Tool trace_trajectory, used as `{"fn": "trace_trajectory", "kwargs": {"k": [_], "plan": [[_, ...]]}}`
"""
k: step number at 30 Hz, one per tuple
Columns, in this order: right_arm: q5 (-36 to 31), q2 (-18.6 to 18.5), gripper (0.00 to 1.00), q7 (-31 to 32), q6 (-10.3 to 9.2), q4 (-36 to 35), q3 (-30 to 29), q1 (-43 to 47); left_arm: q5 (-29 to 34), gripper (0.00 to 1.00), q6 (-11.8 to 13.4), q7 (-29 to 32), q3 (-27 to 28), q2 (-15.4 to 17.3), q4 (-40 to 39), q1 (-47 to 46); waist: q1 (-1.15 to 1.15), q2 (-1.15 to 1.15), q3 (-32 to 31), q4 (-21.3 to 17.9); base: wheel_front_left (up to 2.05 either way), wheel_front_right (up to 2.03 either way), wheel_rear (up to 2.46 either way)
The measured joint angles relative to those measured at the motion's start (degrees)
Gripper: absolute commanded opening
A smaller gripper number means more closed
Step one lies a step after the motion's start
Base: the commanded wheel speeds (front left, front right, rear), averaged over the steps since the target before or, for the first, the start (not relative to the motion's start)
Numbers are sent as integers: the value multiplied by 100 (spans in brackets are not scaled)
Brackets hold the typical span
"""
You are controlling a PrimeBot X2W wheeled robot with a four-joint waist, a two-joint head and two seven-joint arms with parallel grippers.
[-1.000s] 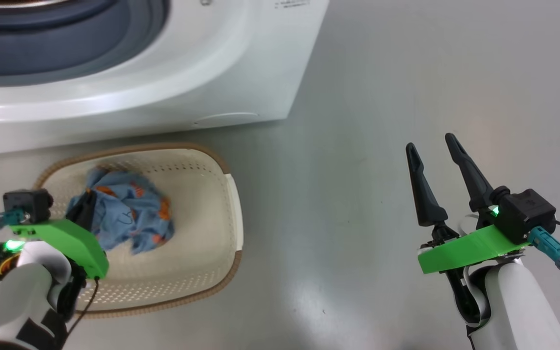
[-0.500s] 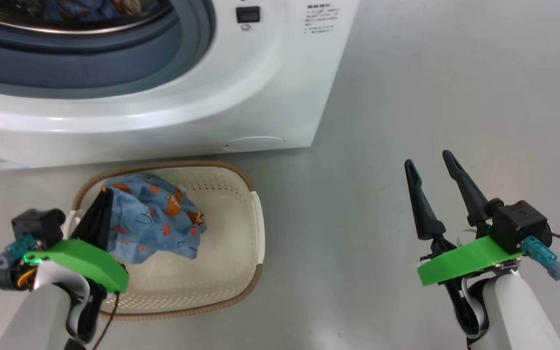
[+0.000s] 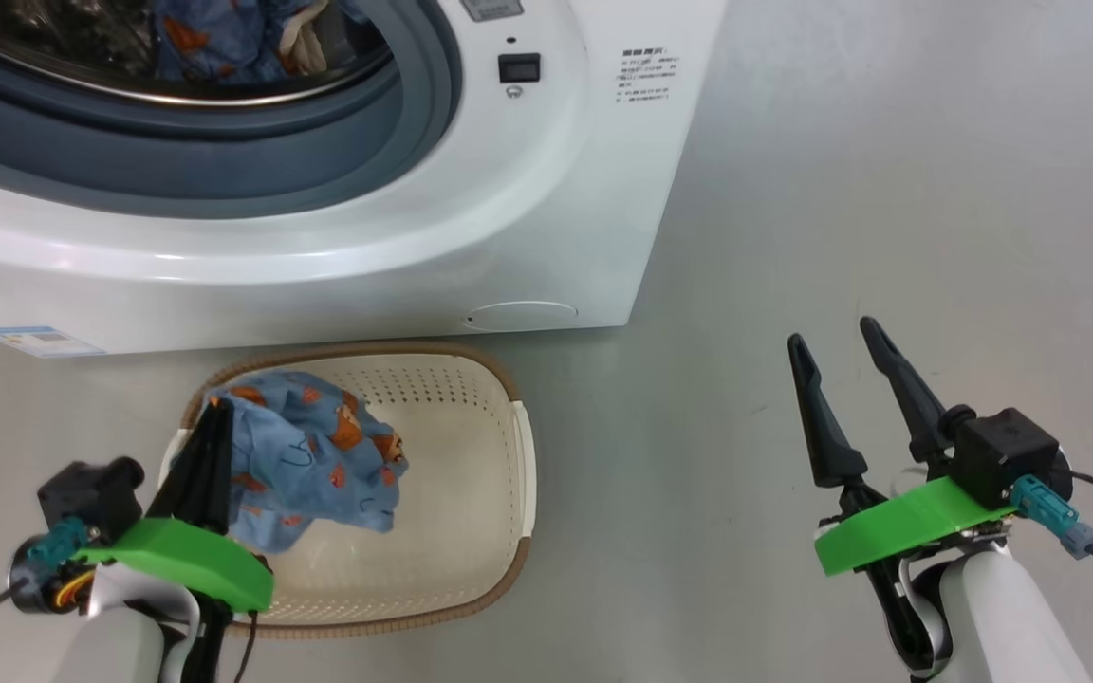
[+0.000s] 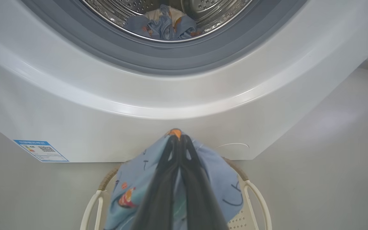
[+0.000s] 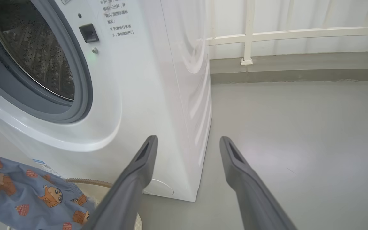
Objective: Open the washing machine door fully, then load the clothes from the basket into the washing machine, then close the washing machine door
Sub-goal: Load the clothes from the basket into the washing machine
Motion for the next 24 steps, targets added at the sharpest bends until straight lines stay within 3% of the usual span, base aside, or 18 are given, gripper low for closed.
{"fn": "trace_trajectory", "kwargs": {"k": [24], "plan": [[162, 0, 100, 1, 0, 428, 51, 536, 300, 0, 0, 0, 396, -504, -626, 1246, 0, 0, -1168, 142, 0, 0, 0]]}}
